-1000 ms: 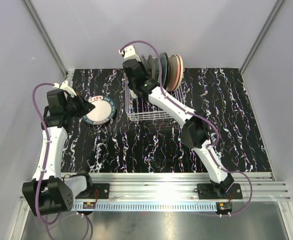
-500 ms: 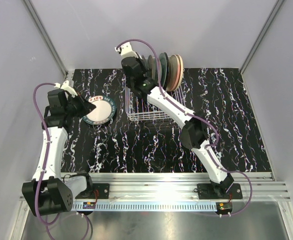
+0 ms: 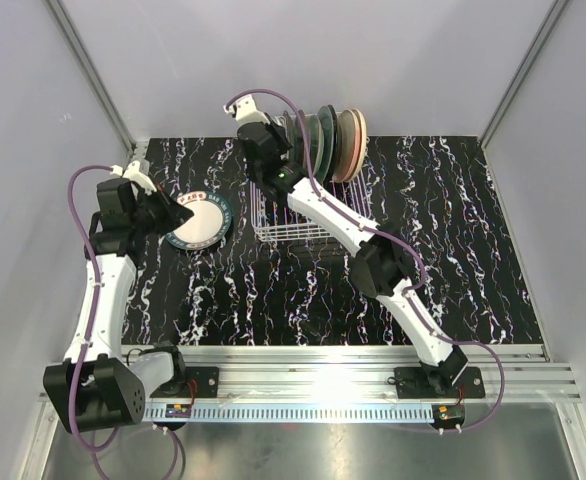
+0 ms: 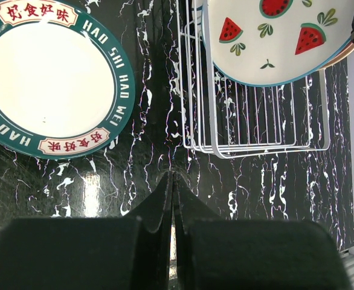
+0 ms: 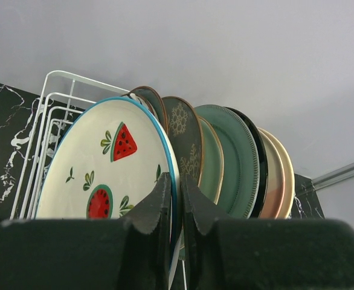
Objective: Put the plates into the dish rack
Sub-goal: Insert the plate into the dish rack
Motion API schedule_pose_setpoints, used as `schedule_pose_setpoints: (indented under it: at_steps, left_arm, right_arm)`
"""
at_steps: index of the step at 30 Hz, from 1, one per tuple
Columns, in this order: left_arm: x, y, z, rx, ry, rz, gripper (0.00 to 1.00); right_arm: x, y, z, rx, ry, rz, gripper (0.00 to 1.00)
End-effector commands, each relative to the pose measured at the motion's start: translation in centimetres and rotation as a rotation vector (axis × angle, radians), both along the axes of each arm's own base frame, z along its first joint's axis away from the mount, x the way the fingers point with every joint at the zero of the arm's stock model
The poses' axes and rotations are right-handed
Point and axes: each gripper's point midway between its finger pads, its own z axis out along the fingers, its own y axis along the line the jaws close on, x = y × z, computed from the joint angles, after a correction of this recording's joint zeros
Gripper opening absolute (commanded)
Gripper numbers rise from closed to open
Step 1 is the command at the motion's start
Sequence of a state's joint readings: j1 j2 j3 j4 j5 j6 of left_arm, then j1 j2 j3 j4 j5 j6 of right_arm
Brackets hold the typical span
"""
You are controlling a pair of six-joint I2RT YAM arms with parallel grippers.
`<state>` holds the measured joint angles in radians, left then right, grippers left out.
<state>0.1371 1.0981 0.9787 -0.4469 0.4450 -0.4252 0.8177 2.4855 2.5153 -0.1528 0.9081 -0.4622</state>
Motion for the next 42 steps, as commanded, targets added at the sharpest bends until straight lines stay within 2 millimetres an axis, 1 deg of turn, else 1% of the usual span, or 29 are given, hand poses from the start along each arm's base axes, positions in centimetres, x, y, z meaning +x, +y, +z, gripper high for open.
schedule_pose_setpoints:
  at_steps: [1, 2, 7, 10, 15, 16, 18, 22, 27, 29, 37, 42]
  left_arm:
    - [0.1, -0.5, 1.7, 0.011, -0.076, -0.030, 0.00]
    - [0.1, -0.5, 1.8, 0.010, -0.079, -0.031, 0.00]
    - [0.0, -0.5, 2.0, 0.010, -0.087, -0.032, 0.00]
    - [-0.1, -0.5, 2.0, 0.013, -0.088, -0.032, 0.00]
    - [-0.2, -0.6, 2.2, 0.015, -0.093, -0.036, 0.00]
    - [-0.2, -0.7, 2.2, 0.014, -0.093, -0.039, 0.00]
    - [-0.2, -0.9, 2.2, 0.014, -0.096, -0.045, 0.00]
    - [-0.3, -1.0, 2.4, 0.012, -0.098, -0.050, 0.00]
    - [-0.3, -1.2, 2.4, 0.014, -0.100, -0.055, 0.00]
    - [-0.4, -1.2, 2.3, 0.014, -0.097, -0.056, 0.00]
    - [-0.4, -1.2, 2.5, 0.015, -0.102, -0.054, 0.00]
    - [-0.4, -1.4, 2.5, 0.018, -0.103, -0.062, 0.00]
  right_arm:
    - [-1.0, -1.4, 8.3, 0.149, -0.173, -0.053, 0.00]
    - [-1.1, -1.3, 8.2, 0.142, -0.170, -0.053, 0.00]
    - [-1.8, -1.8, 9.2, 0.143, -0.175, -0.057, 0.00]
    - [-2.0, -1.9, 9.3, 0.130, -0.170, -0.059, 0.00]
    - [-2.4, -2.0, 8.8, 0.086, -0.159, -0.077, 0.00]
    - [-2.5, -2.1, 9.0, 0.087, -0.160, -0.077, 0.00]
    - [-2.5, -2.2, 8.6, 0.070, -0.149, -0.081, 0.00]
    - [-2.8, -2.6, 9.0, 0.079, -0.150, -0.087, 0.00]
    - [-3.2, -2.9, 8.5, 0.072, -0.135, -0.096, 0.00]
    - [-3.4, -3.1, 8.6, 0.068, -0.133, -0.101, 0.00]
    - [-4.5, -2.8, 9.6, 0.068, -0.133, -0.084, 0.00]
    - [-4.8, -2.6, 9.5, 0.025, -0.129, -0.088, 0.00]
